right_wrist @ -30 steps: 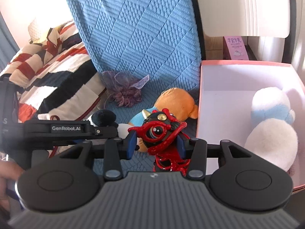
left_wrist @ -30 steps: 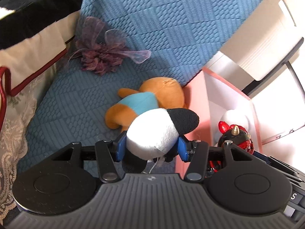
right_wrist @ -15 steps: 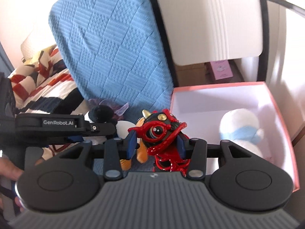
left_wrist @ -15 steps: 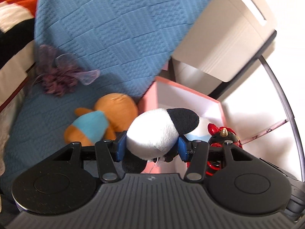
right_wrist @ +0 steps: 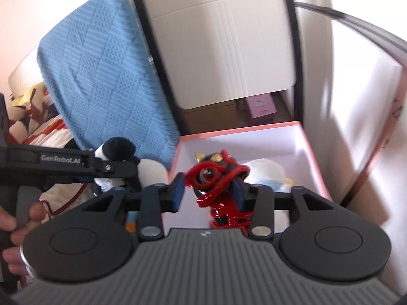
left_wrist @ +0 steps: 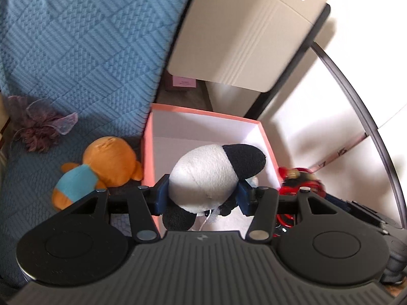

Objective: Organize objects
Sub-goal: 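Carry the panda into the pink box with the left tool while the right tool drops the red toy in, then open both tools and withdraw them from the pink box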

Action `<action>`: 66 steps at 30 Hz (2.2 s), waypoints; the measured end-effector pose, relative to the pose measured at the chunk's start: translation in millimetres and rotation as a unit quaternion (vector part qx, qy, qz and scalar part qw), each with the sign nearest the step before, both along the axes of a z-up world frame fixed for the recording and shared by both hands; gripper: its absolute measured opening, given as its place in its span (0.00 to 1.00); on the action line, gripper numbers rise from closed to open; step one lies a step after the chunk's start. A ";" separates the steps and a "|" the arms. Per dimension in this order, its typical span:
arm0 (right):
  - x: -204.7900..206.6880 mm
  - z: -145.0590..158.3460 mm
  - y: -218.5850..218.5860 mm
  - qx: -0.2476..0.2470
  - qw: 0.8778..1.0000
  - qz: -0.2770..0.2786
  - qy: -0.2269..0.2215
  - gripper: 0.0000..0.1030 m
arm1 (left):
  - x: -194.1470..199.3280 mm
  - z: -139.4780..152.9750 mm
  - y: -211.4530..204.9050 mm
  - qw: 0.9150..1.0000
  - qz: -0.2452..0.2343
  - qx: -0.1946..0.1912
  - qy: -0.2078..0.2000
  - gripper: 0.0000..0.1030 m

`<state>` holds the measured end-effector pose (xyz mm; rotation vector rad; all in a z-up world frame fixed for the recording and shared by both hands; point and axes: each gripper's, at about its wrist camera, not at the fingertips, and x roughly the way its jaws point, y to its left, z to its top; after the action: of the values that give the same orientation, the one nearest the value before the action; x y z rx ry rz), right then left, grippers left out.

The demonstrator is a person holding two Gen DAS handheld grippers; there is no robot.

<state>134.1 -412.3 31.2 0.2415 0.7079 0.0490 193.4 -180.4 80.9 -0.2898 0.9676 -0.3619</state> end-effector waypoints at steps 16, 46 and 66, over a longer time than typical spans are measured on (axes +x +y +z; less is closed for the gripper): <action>-15.8 -67.5 -58.3 0.013 0.997 -0.050 0.049 0.36 | 30.6 -77.7 -59.3 0.992 -0.042 0.058 0.108 0.58; -25.3 -48.2 -17.4 0.022 0.999 -0.024 0.030 0.36 | -8.2 -34.2 -30.1 0.996 -0.056 0.061 0.032 0.65; -51.4 -37.8 39.9 0.051 0.999 0.010 -0.006 0.73 | -82.9 -11.3 41.2 0.997 -0.004 0.023 -0.077 0.84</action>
<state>82.8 -372.4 -6.6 0.3309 0.6975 0.1062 110.5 -139.2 69.5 -0.2135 0.8250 -0.3634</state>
